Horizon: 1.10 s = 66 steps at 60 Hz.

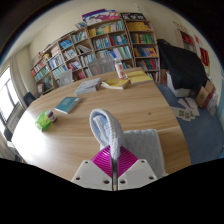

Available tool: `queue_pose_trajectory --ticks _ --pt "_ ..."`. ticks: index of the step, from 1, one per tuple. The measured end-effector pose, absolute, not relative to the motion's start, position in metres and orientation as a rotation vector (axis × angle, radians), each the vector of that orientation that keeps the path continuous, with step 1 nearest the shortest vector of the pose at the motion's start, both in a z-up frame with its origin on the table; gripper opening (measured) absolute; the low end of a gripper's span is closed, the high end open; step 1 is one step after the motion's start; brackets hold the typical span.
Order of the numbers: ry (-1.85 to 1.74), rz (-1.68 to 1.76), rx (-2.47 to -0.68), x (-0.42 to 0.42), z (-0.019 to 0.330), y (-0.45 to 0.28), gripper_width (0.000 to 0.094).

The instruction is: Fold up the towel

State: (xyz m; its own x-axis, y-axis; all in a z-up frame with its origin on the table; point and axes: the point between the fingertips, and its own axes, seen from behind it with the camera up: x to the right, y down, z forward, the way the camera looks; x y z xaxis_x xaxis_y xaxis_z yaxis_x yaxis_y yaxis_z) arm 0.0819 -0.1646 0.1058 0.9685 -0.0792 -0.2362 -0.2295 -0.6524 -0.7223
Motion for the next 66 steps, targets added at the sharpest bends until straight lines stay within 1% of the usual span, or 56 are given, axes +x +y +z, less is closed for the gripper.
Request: queue_pose_trajectory --ticks 8,15,18,22,25,28,30,31,32,33,36,41,54,66 --pt "0.299 0.080 -2.405 0.163 0.057 -0.188 0.0076" --pt "0.305 0.027 -2.482 0.179 0.013 -0.192 0.0103" --pt "0.294 0.014 -2.472 0.186 0.006 -0.191 0.0105" --pt "0.288 0.003 -2.464 0.187 0.005 -0.188 0.0147" --pt "0.275 -0.026 -2.477 0.190 0.006 -0.189 0.0227" --pt "0.272 -0.053 -2.482 0.195 0.007 -0.192 0.0330" --pt "0.275 -0.045 -2.484 0.194 0.009 -0.193 0.0420" --pt "0.279 -0.041 -2.485 0.194 0.011 -0.195 0.0487" --pt "0.285 -0.048 -2.482 0.197 0.015 -0.196 0.0578" --pt "0.292 -0.069 -2.477 0.199 0.022 -0.195 0.0703" --pt "0.295 -0.130 -2.445 0.208 0.039 -0.199 0.0847" --pt "0.271 -0.190 -2.414 0.214 0.066 -0.210 0.0846" --pt "0.314 -0.204 -2.357 0.169 0.129 -0.272 0.0836" --pt "0.364 -0.115 -2.336 0.092 0.162 -0.343 0.0837"
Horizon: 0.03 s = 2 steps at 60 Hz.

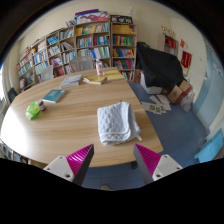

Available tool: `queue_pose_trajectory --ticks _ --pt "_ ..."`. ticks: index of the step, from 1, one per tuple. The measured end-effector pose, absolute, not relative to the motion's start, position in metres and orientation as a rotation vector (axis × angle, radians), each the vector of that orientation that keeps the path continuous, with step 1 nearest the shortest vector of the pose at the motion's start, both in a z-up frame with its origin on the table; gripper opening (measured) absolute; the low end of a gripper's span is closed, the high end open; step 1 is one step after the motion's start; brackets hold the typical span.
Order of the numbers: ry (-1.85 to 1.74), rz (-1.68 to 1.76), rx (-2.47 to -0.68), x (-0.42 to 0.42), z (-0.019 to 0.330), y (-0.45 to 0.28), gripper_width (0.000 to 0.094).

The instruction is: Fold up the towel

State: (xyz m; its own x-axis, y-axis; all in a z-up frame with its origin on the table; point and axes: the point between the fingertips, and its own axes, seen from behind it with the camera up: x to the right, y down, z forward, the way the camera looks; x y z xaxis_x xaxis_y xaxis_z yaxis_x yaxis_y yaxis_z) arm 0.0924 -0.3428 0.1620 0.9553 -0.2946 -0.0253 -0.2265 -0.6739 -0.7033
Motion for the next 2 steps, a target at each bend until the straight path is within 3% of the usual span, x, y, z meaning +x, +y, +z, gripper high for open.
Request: queue_pose_trajectory --ticks 2 --pt "0.373 -0.099 -2.339 0.0822 0.1650 -0.3548 0.0837"
